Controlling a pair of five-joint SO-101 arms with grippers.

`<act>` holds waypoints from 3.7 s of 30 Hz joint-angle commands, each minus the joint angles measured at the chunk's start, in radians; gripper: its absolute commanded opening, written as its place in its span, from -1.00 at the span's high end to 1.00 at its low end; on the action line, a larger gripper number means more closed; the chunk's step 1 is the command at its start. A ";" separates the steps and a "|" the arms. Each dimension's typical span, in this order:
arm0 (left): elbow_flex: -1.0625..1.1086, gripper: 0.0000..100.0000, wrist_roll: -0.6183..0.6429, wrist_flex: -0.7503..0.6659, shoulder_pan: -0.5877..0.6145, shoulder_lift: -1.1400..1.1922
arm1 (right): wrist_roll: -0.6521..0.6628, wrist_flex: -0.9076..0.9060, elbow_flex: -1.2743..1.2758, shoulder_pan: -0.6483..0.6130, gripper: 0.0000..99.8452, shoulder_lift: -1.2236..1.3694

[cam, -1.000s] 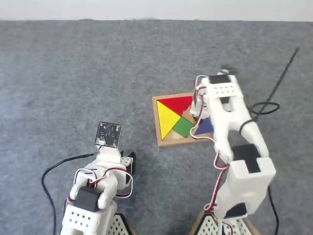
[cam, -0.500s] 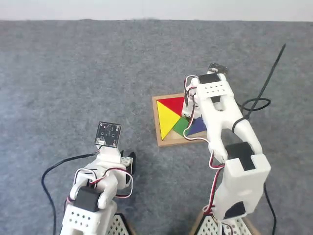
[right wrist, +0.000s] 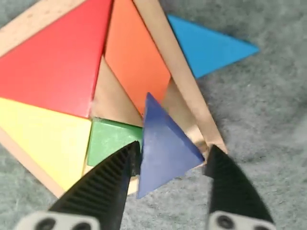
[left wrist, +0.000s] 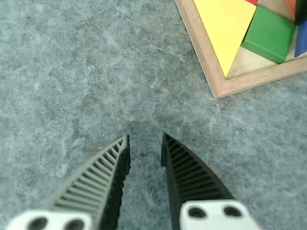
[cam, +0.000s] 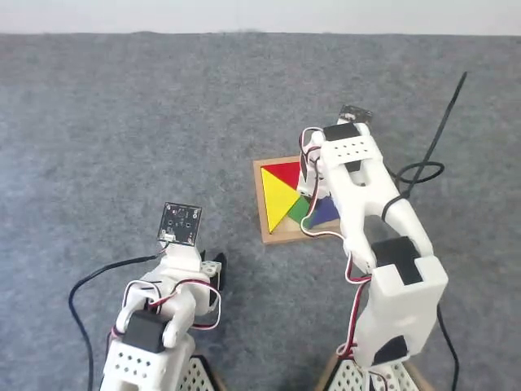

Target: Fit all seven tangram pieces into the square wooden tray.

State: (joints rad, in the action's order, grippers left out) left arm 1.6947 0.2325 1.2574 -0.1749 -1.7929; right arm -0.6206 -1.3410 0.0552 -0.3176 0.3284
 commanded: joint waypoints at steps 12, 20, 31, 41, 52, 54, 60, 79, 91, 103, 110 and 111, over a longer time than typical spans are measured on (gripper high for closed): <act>-0.012 0.79 0.006 0.002 -0.002 -0.017 | 0.092 -0.008 -0.058 0.035 0.42 -0.053; -0.012 0.79 0.006 0.002 -0.002 -0.017 | 0.322 0.002 -0.069 0.326 0.42 -0.171; -0.012 0.79 0.006 0.002 -0.002 -0.017 | 0.600 0.208 -0.115 0.371 0.42 -0.047; -0.012 0.79 0.006 0.002 -0.002 -0.017 | 0.704 0.202 -0.212 0.298 0.41 0.108; -0.012 0.79 0.006 0.002 -0.002 -0.017 | 0.729 0.166 -0.204 0.226 0.41 0.127; -0.012 0.79 0.006 0.002 -0.002 -0.017 | 0.756 0.166 -0.206 0.219 0.41 0.154; -0.012 0.79 0.006 0.002 -0.002 -0.017 | 0.792 0.166 -0.213 0.209 0.41 0.236; -0.012 0.79 0.006 0.002 -0.002 -0.017 | 0.793 0.038 -0.157 0.236 0.41 0.232; -0.012 0.79 0.006 0.002 -0.002 -0.017 | 0.835 0.140 0.112 0.423 0.42 0.004; -0.012 0.79 0.006 0.002 -0.002 -0.017 | 1.275 0.012 0.180 0.323 0.41 -0.225; -0.012 0.79 0.006 0.002 -0.002 -0.017 | 1.476 0.077 0.176 0.349 0.41 -0.131; -0.012 0.79 0.006 0.002 -0.002 -0.017 | 1.501 0.096 0.176 0.351 0.41 -0.117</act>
State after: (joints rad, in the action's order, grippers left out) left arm 1.6947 0.2325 1.2574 -0.1749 -1.7929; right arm 0.7741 -1.2981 0.2455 0.0169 0.1933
